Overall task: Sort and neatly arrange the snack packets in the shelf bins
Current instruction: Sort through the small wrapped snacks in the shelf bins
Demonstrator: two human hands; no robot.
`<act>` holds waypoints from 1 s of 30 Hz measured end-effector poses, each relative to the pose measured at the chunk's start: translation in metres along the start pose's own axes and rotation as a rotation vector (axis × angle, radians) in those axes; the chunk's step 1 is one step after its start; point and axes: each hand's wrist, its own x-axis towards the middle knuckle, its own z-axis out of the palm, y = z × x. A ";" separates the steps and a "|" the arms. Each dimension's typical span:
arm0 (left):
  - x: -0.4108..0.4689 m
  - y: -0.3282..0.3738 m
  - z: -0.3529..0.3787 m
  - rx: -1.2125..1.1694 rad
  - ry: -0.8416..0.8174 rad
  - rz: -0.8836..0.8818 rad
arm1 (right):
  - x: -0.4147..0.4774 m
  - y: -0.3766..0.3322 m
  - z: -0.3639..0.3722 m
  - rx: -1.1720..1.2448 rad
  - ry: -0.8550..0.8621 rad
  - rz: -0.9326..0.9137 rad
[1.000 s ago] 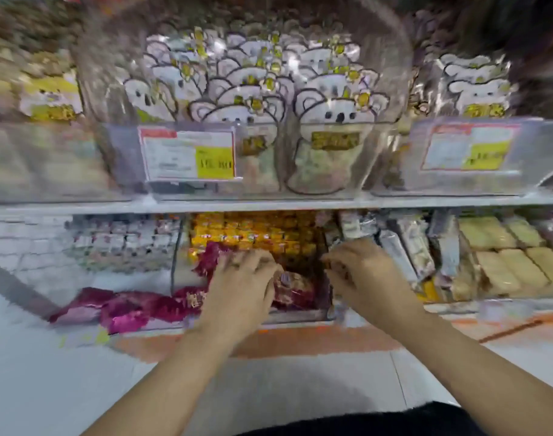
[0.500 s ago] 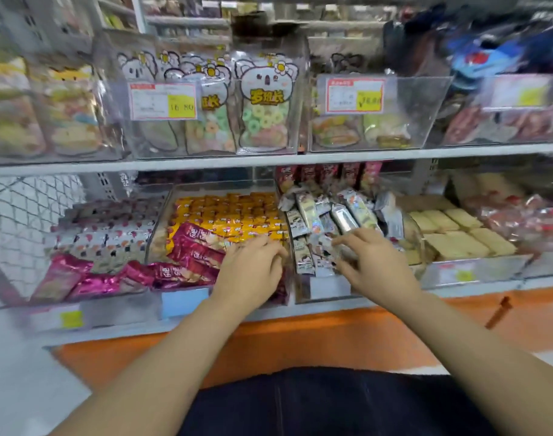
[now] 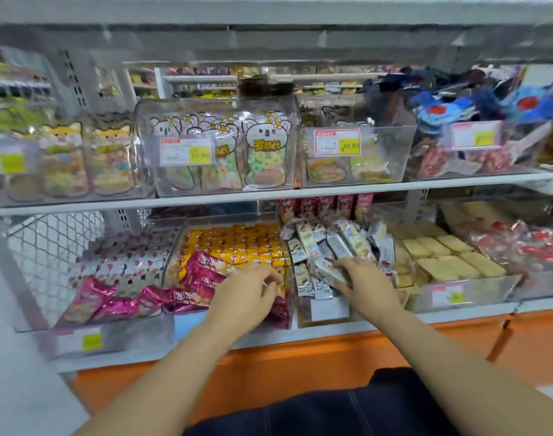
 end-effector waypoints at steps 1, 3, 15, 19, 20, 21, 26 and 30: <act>0.006 0.000 0.004 -0.057 -0.018 -0.004 | -0.001 0.000 -0.001 0.061 0.016 -0.007; 0.020 0.005 0.012 -0.198 -0.050 -0.006 | 0.000 -0.003 -0.005 0.196 0.080 -0.044; 0.054 0.023 0.034 -0.962 0.027 -0.327 | 0.019 -0.008 -0.003 0.314 0.261 -0.085; 0.057 0.022 0.037 -0.947 0.030 -0.370 | 0.031 0.022 0.007 -0.068 0.168 0.167; 0.057 0.022 0.037 -0.921 0.022 -0.375 | 0.033 0.024 0.011 -0.118 0.127 0.180; 0.057 0.021 0.037 -0.898 0.016 -0.380 | 0.034 0.026 0.015 -0.151 0.124 0.172; 0.054 0.013 0.028 -0.878 0.040 -0.365 | 0.036 0.025 0.013 -0.108 0.291 0.143; 0.040 0.004 0.005 -0.896 0.096 -0.355 | 0.023 0.001 -0.004 -0.001 0.395 0.021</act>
